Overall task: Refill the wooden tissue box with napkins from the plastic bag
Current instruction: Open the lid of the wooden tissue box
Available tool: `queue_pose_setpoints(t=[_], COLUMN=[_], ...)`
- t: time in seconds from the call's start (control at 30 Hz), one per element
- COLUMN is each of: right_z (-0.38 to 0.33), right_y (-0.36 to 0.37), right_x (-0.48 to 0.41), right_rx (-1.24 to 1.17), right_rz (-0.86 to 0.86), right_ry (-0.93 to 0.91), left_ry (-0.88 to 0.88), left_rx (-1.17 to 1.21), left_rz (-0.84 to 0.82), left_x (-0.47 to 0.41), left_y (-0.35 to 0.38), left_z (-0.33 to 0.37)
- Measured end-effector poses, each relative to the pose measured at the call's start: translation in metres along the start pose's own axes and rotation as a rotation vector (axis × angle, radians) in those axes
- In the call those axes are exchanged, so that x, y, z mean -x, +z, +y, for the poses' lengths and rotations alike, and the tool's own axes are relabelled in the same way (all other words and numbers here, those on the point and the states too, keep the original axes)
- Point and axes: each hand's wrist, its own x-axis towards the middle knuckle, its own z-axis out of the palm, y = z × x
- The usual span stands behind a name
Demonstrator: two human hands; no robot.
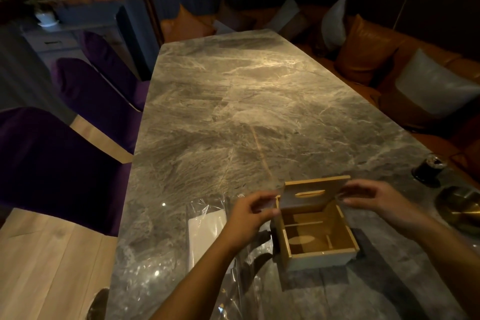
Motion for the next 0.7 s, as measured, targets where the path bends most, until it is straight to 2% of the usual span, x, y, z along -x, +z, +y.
queue_pose_setpoints(t=[0.2, 0.37, 0.53, 0.7], right_z=[0.006, 0.0, -0.002, 0.0], right_y=[0.012, 0.023, 0.032, 0.042], right_x=[-0.006, -0.01, -0.022, -0.032], right_rx=[0.012, -0.053, -0.112, -0.15], right_rz=[0.142, 0.234, 0.312, 0.37], right_ry=[-0.038, -0.026, -0.003, 0.013], left_ry=[0.057, 0.091, 0.085, 0.041], left_rx=[-0.028, -0.226, -0.317, -0.31], left_rz=[0.068, 0.081, 0.126, 0.185], left_x=[-0.008, -0.014, -0.021, -0.023], left_y=[0.014, 0.014, 0.016, 0.022], left_z=[0.005, 0.004, 0.004, 0.008])
